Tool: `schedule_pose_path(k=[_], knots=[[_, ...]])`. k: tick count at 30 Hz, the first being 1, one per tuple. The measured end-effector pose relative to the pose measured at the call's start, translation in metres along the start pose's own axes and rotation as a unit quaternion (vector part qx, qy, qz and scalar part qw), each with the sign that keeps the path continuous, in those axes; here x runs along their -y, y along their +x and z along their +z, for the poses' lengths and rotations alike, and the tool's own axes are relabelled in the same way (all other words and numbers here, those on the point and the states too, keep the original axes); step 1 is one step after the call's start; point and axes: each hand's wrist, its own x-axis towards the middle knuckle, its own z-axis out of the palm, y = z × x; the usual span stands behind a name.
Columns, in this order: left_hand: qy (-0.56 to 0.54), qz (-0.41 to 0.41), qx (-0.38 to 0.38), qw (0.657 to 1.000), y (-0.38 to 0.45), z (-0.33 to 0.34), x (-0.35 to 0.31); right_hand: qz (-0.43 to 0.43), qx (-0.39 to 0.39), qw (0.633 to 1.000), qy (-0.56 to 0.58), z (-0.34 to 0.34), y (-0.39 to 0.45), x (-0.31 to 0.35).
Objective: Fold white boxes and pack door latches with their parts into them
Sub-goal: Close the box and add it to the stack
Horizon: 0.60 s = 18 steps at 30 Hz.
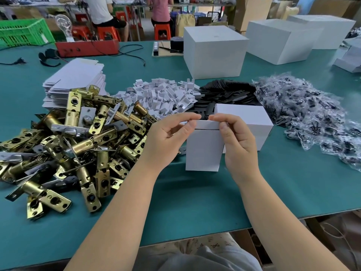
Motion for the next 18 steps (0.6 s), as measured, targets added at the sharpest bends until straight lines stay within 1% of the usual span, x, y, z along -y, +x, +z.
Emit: schedule_pose_path(k=[8, 11, 14, 18], knots=[[0.005, 0.006, 0.013, 1.000, -0.002, -0.006, 0.000, -0.008, 0.006, 1.000, -0.020, -0.001, -0.003, 0.000], [-0.011, 0.016, -0.014, 1.000, -0.003, -0.002, 0.000, -0.017, 0.008, 0.999, -0.027, -0.001, -0.004, 0.000], [-0.003, 0.034, -0.036, 0.999, -0.004, 0.001, 0.000, -0.023, 0.011, 0.999, -0.037, 0.000, -0.003, 0.000], [0.034, 0.088, -0.070, 0.993, -0.005, 0.005, 0.002, -0.013, 0.010, 0.999, -0.035, 0.000, -0.003, 0.001]])
